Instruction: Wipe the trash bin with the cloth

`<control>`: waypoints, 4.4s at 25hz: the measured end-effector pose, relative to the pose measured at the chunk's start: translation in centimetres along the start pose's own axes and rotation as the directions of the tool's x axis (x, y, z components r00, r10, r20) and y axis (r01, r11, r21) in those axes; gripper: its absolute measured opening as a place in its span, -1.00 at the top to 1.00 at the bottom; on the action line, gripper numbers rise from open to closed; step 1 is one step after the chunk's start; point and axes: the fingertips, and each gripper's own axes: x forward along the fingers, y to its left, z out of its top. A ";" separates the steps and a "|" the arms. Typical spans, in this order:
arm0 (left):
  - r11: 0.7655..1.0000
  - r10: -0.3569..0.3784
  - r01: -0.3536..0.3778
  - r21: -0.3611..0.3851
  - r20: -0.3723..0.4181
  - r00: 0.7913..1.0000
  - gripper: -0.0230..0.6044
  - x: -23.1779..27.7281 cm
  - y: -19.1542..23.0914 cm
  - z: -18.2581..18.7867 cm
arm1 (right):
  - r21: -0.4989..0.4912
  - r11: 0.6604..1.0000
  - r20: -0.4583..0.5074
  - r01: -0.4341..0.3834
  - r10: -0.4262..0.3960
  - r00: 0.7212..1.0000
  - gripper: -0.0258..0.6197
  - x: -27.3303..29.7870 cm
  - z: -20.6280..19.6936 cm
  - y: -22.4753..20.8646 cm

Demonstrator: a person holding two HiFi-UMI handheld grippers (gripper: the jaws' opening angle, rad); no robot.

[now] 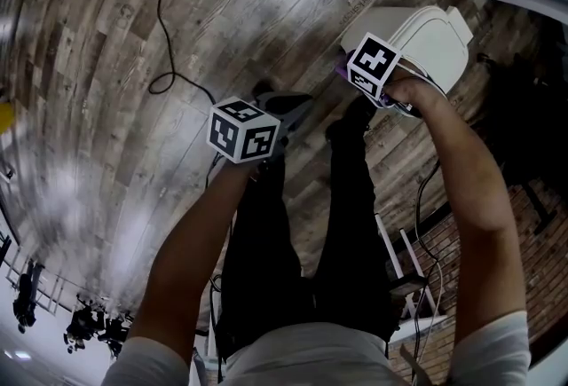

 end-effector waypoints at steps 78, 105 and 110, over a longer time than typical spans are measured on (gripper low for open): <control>0.572 0.150 0.365 0.734 -0.532 0.834 0.91 39.3 -30.7 13.4 | 0.242 0.176 0.741 -0.954 -0.668 0.065 0.69 -1.2 -38.7 -14.9; 0.546 0.155 0.635 0.546 -0.811 0.564 0.91 47.7 -17.2 22.1 | -0.139 -0.117 0.779 -0.983 -0.626 -0.036 0.69 -7.5 -25.4 -35.1; 0.558 0.163 0.631 0.538 -0.817 0.553 0.91 48.2 -15.9 22.7 | -0.140 -0.155 0.841 -0.978 -0.539 -0.035 0.68 -7.4 -22.0 -36.3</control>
